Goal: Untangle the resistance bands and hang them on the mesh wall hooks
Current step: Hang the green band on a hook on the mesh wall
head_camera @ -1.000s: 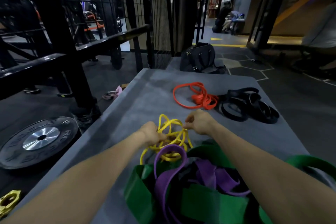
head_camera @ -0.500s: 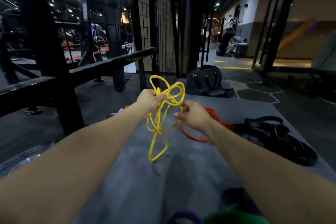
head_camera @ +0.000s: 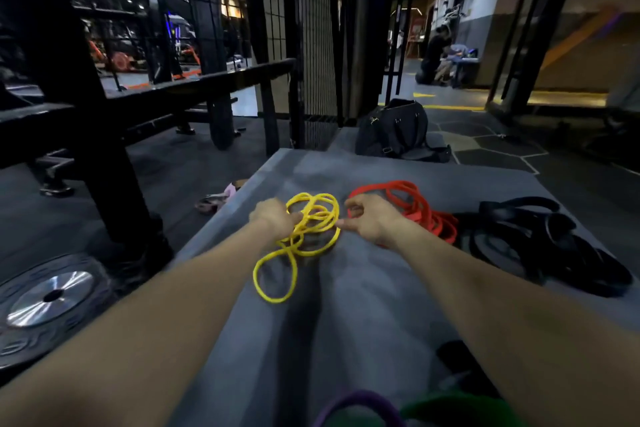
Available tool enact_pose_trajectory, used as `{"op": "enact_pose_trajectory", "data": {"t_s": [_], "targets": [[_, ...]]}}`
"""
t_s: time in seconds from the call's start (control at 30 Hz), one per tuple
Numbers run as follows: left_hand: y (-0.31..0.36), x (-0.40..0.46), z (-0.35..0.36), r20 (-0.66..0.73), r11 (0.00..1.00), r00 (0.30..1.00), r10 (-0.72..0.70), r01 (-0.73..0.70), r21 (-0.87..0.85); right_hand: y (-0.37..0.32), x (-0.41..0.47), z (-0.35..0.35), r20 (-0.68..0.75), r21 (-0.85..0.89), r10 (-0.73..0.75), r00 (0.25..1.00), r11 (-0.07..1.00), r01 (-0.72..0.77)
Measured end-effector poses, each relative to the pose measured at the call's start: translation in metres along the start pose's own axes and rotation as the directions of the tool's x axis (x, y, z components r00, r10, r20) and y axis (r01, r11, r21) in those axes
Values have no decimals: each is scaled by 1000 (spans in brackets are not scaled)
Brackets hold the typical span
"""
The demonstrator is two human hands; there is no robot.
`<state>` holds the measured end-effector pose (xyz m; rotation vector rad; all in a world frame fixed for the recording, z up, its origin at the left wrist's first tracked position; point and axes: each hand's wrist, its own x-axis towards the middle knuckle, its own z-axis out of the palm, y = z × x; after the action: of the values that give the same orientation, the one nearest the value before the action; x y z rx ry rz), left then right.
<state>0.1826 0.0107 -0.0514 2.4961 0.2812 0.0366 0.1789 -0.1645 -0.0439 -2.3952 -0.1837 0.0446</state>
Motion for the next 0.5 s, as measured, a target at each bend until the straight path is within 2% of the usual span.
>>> {"op": "enact_pose_trajectory", "data": {"t_s": [0.3, 0.5], "targets": [[31, -105, -28, 60, 968, 975, 214, -204, -145, -24, -109, -46, -63, -22, 9, 998, 1000, -10], [31, -205, -27, 99, 959, 964, 248, -229, -168, -29, -204, -63, -87, -88, 43, 995, 995, -51]]}}
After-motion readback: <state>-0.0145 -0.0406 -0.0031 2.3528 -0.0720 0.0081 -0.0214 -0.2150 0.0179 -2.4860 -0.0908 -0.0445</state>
